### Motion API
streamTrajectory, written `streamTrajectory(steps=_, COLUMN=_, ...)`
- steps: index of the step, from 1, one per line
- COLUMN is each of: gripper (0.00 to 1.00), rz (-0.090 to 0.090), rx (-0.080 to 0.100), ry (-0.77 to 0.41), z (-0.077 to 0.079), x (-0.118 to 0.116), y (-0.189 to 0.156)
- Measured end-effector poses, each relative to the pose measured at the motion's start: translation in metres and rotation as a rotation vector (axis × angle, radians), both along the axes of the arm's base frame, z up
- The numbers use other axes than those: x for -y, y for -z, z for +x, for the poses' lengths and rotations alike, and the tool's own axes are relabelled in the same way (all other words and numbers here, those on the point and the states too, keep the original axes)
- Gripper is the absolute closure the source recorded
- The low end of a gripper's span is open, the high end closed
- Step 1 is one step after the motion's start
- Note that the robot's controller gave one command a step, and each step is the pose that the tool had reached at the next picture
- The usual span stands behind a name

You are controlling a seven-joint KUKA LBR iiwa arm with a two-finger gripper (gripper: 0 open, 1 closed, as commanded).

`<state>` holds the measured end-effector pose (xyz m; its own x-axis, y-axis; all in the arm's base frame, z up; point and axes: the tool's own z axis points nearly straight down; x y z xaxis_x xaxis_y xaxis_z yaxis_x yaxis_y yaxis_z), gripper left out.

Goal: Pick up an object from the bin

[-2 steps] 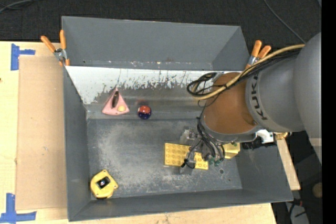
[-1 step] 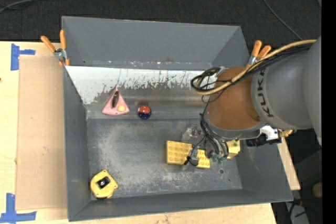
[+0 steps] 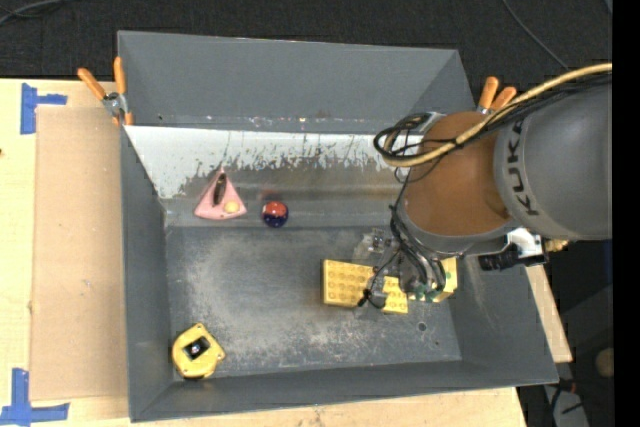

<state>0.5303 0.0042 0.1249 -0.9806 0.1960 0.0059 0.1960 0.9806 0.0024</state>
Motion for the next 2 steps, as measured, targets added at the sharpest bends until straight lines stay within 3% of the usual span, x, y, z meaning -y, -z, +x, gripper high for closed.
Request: streamTrajectory(steps=2, gripper=1.00, rz=0.001, rx=0.001, ry=-0.002, z=0.000, x=0.000, y=-0.053)
